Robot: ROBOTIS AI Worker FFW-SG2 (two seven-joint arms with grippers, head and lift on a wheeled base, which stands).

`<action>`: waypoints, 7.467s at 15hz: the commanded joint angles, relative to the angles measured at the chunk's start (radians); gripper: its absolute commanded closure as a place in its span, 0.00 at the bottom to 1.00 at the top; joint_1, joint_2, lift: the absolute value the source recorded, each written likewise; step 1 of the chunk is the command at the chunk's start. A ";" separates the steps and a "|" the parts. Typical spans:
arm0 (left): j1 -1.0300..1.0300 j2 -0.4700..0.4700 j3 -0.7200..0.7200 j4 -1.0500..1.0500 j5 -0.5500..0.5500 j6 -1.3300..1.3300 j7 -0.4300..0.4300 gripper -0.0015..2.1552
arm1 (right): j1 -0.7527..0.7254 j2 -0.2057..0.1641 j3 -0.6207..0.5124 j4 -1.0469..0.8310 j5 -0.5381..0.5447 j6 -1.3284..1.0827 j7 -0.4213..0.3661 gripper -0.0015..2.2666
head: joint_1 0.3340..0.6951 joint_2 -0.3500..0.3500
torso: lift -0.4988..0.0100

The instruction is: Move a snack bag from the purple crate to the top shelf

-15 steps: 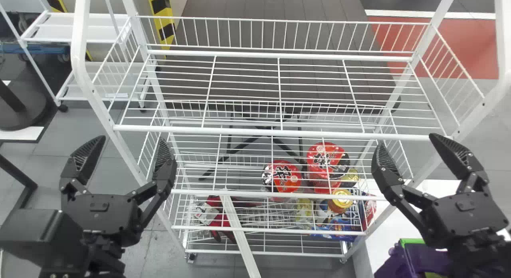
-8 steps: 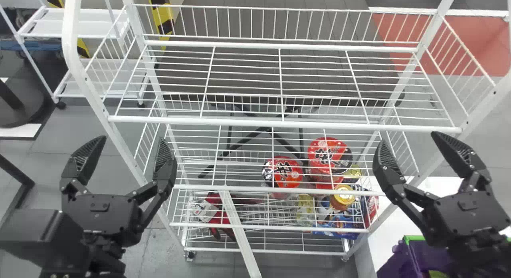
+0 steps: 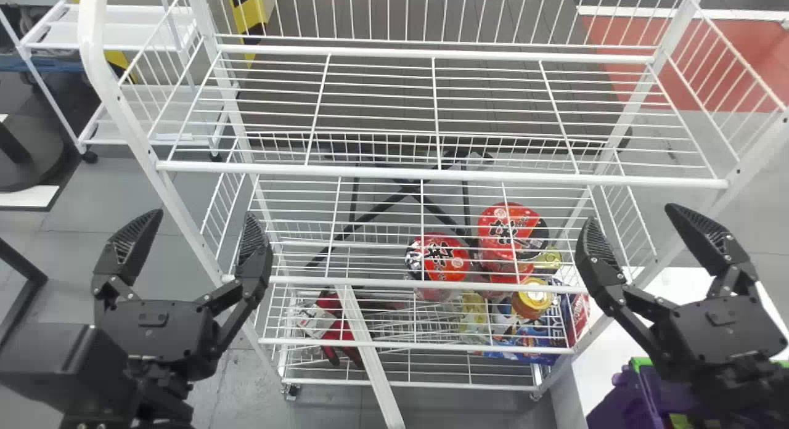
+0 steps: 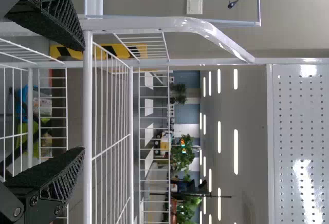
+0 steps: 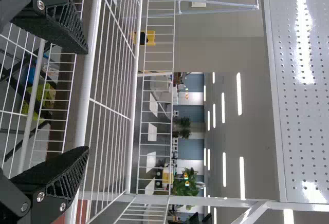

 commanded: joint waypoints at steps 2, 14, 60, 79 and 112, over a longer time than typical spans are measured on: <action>0.000 0.000 0.000 0.000 0.003 -0.006 -0.001 0.06 | 0.000 0.000 0.000 -0.002 0.000 -0.005 0.000 0.08 | 1.00 0.48 | 0.60; 0.002 0.000 0.000 -0.002 0.002 -0.009 -0.004 0.06 | 0.010 0.000 -0.003 -0.008 0.000 -0.035 0.000 0.08 | 1.00 0.47 | 0.51; 0.023 0.000 -0.006 -0.011 0.008 -0.061 -0.007 0.06 | 0.029 -0.006 -0.005 -0.002 0.009 -0.094 0.015 0.08 | 1.00 0.47 | 0.15; 0.023 0.000 -0.001 -0.008 0.008 -0.058 -0.006 0.06 | 0.032 -0.002 -0.067 -0.051 -0.071 0.063 0.037 0.08 | 1.00 0.47 | 0.08; 0.023 -0.005 -0.020 0.038 -0.017 -0.064 0.005 0.06 | -0.401 -0.239 -0.718 0.390 0.345 1.364 1.054 0.08 | 1.00 0.00 | 0.08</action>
